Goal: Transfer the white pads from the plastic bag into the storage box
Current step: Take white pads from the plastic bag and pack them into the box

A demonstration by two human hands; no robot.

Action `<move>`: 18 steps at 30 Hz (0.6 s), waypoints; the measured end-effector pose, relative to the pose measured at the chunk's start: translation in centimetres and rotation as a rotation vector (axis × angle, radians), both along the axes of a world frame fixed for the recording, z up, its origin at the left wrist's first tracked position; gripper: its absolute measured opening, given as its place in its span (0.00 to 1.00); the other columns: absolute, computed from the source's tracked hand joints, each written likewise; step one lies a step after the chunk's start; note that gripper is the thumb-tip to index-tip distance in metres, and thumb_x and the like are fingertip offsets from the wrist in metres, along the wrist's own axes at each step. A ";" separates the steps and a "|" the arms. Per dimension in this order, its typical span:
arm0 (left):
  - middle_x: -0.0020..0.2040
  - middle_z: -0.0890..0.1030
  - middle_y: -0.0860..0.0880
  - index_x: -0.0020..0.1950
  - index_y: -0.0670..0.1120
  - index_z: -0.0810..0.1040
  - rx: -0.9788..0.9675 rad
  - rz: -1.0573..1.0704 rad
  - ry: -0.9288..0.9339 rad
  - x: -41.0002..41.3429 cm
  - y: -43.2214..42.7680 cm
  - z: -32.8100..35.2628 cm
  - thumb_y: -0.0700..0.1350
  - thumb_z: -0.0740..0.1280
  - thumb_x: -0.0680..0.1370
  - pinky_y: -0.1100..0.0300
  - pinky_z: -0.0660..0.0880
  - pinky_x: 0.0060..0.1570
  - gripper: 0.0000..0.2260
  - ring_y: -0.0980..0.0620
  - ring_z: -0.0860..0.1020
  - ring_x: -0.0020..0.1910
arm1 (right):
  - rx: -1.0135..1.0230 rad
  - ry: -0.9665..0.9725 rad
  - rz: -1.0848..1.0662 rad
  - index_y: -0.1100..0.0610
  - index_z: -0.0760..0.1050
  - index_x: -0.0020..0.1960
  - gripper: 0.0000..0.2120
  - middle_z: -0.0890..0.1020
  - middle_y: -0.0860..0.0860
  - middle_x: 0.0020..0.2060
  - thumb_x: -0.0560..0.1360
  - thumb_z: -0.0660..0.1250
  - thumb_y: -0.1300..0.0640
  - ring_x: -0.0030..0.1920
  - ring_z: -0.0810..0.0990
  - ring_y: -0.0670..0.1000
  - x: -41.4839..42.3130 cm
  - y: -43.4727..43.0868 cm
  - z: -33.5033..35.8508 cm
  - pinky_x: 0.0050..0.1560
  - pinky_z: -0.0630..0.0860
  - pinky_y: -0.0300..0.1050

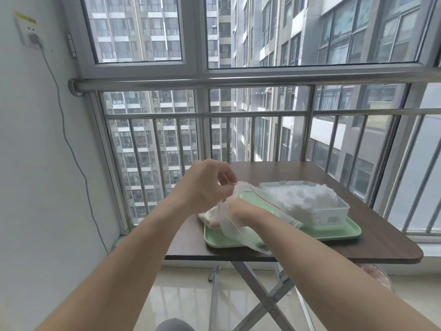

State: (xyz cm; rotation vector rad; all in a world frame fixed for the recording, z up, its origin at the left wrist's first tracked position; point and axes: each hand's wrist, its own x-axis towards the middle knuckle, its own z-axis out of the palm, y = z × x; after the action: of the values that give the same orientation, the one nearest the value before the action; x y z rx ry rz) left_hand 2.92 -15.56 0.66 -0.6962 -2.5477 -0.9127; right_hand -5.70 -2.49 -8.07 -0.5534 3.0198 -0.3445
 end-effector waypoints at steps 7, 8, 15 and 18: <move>0.37 0.83 0.55 0.47 0.50 0.82 -0.034 0.006 -0.007 0.3 -0.2 -0.3 0.40 0.72 0.76 0.51 0.82 0.35 0.05 0.58 0.81 0.29 | -0.009 -0.012 0.009 0.59 0.64 0.73 0.20 0.71 0.57 0.68 0.82 0.59 0.56 0.66 0.69 0.56 2.6 -0.3 1.2 0.71 0.61 0.48; 0.38 0.84 0.55 0.47 0.50 0.82 -0.028 0.005 -0.005 0.4 -0.2 -0.3 0.40 0.72 0.76 0.51 0.82 0.34 0.06 0.58 0.81 0.29 | -0.088 -0.007 -0.023 0.61 0.66 0.72 0.19 0.73 0.57 0.65 0.82 0.58 0.59 0.61 0.71 0.55 2.7 -0.1 1.2 0.69 0.63 0.49; 0.41 0.83 0.53 0.48 0.48 0.82 0.010 0.101 0.072 0.2 0.1 -0.3 0.40 0.70 0.75 0.52 0.82 0.37 0.05 0.55 0.83 0.32 | -0.068 -0.046 -0.043 0.51 0.69 0.41 0.11 0.73 0.55 0.49 0.80 0.59 0.63 0.49 0.70 0.53 2.8 0.1 2.5 0.58 0.73 0.52; 0.40 0.82 0.54 0.47 0.50 0.82 -0.020 0.197 0.182 -0.2 0.6 -0.4 0.44 0.69 0.75 0.54 0.79 0.43 0.03 0.53 0.79 0.38 | 0.037 -0.010 -0.035 0.57 0.71 0.43 0.05 0.76 0.56 0.46 0.78 0.60 0.61 0.45 0.73 0.54 4.4 1.4 4.1 0.45 0.70 0.46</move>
State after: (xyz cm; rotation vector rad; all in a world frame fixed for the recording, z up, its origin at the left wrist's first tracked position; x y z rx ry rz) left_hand 2.73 -14.95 0.23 -0.4984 -2.4152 -0.7248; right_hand -1.33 -1.07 -3.95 -0.4955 3.0230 -0.2914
